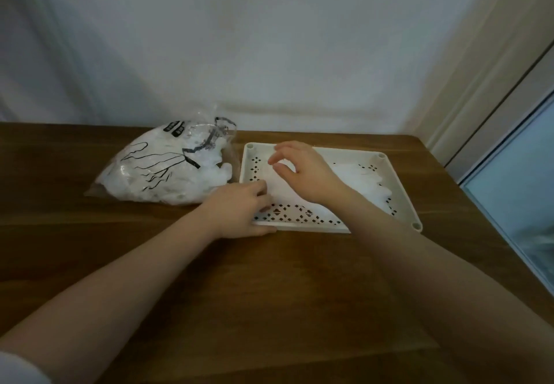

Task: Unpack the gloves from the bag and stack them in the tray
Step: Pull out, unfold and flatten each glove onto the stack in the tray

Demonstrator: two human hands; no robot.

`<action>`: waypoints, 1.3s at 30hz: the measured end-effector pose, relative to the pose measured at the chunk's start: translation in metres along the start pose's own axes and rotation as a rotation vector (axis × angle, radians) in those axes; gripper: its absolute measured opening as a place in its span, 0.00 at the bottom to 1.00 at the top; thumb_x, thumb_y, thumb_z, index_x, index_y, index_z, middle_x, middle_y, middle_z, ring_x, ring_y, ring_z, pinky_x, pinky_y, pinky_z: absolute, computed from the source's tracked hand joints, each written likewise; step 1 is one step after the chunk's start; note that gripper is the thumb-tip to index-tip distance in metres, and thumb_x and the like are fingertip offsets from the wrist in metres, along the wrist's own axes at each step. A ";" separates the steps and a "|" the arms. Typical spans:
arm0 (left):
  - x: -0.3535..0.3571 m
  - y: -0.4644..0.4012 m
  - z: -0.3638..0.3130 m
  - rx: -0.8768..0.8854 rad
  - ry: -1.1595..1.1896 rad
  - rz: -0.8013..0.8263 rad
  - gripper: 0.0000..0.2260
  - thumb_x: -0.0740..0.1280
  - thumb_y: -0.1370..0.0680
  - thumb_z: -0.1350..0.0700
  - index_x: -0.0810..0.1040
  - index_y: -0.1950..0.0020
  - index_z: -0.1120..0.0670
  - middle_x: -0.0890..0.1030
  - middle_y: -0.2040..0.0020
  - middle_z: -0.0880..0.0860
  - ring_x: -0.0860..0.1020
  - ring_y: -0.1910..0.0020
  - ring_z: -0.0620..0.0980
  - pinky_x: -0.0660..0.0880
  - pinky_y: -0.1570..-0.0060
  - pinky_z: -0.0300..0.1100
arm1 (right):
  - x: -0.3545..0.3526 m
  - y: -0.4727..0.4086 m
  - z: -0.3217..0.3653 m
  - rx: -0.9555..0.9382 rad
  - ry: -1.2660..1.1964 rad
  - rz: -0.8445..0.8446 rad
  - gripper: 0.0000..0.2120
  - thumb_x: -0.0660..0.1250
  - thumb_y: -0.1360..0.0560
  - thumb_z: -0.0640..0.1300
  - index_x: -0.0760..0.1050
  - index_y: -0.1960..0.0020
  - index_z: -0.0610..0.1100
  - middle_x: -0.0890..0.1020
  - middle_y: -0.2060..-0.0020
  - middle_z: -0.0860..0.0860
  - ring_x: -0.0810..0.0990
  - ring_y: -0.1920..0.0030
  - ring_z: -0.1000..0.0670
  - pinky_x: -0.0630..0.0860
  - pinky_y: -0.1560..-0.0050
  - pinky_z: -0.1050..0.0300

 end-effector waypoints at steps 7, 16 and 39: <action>0.004 0.016 0.005 0.004 0.113 -0.121 0.23 0.56 0.24 0.37 0.76 0.42 0.52 0.76 0.44 0.51 0.76 0.52 0.48 0.75 0.58 0.43 | 0.045 -0.027 0.049 -0.070 -0.113 0.253 0.16 0.53 0.19 0.37 0.74 0.36 0.42 0.78 0.38 0.46 0.75 0.38 0.47 0.69 0.36 0.54; -0.030 0.070 0.049 -0.097 0.022 -0.503 0.12 0.56 0.27 0.53 0.78 0.59 0.54 0.79 0.61 0.50 0.76 0.59 0.50 0.71 0.55 0.42 | 0.072 -0.050 0.074 -0.136 0.002 0.383 0.16 0.61 0.22 0.39 0.72 0.34 0.44 0.79 0.42 0.46 0.76 0.44 0.48 0.68 0.43 0.60; 0.002 0.038 0.105 -0.686 0.142 -0.292 0.08 0.58 0.21 0.48 0.70 0.51 0.52 0.71 0.59 0.49 0.70 0.61 0.48 0.66 0.65 0.41 | 0.032 -0.071 0.019 0.327 -1.464 -0.048 0.13 0.54 0.23 0.33 0.69 0.65 0.40 0.78 0.67 0.47 0.77 0.61 0.48 0.72 0.51 0.53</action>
Point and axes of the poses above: each hand's wrist, its own y-axis away from the middle knuckle, its own x-axis out of the palm, z = x × y, the point moved 6 cm from there along -y, towards the middle knuckle
